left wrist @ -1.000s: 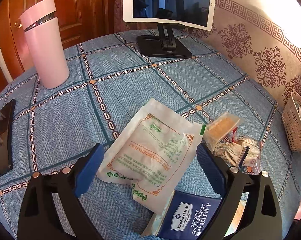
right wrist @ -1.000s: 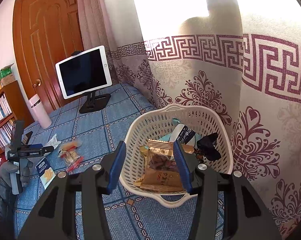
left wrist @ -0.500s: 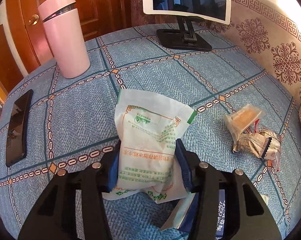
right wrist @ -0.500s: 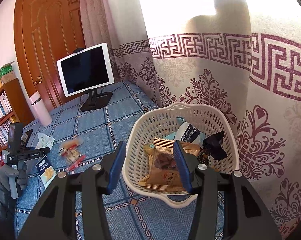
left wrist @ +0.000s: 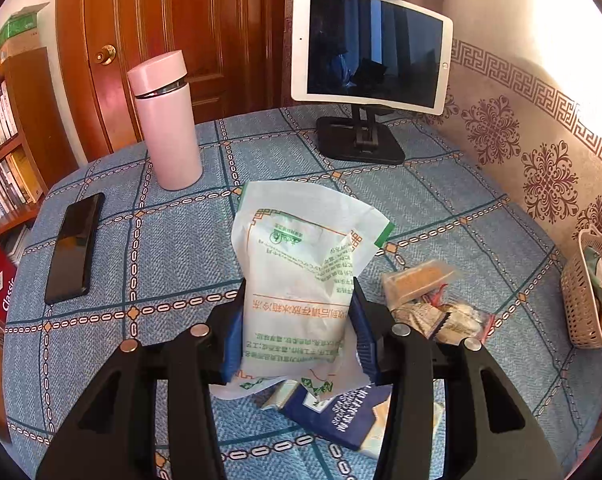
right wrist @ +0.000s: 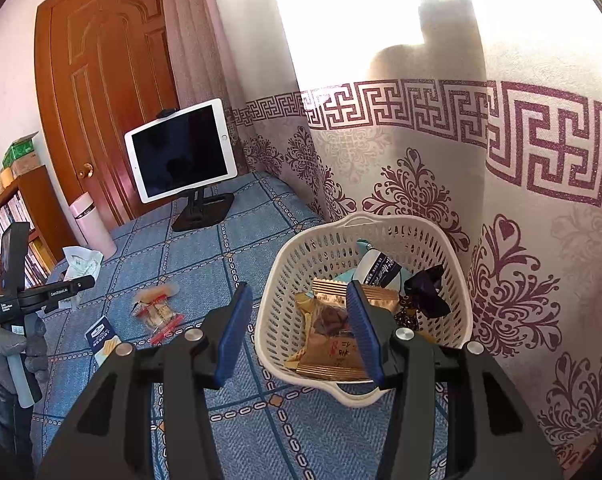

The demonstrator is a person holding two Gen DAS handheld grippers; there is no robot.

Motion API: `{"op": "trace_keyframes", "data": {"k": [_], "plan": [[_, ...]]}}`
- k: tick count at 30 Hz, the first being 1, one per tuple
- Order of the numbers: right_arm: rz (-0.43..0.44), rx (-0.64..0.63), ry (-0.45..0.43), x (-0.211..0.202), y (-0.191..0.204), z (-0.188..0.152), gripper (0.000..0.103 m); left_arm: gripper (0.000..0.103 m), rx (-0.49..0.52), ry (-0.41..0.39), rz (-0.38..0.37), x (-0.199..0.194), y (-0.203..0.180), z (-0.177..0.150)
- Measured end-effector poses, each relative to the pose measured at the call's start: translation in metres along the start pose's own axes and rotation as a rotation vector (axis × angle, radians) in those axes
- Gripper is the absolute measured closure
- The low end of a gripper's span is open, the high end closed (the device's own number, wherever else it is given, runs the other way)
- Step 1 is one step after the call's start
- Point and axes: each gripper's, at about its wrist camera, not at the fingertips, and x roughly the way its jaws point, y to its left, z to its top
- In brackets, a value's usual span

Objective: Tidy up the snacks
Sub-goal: 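Carry the white bag toward the white basket with the left gripper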

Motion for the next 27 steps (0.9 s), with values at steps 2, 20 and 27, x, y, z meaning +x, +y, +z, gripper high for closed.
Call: {"op": "trace_keyframes", "data": {"k": [2, 20, 27], "plan": [[0.002, -0.003, 0.006, -0.001, -0.001, -0.002, 0.054, 0.056, -0.005, -0.014, -0.017, -0.009, -0.014, 0.001], [-0.003, 0.033, 0.006, -0.012, -0.023, -0.010, 0.054, 0.056, 0.163, -0.060, -0.225, -0.056, -0.157, 0.003], [-0.008, 0.057, -0.003, -0.018, -0.039, -0.012, 0.054, 0.056, 0.212, -0.058, -0.277, -0.063, -0.197, 0.005]]}}
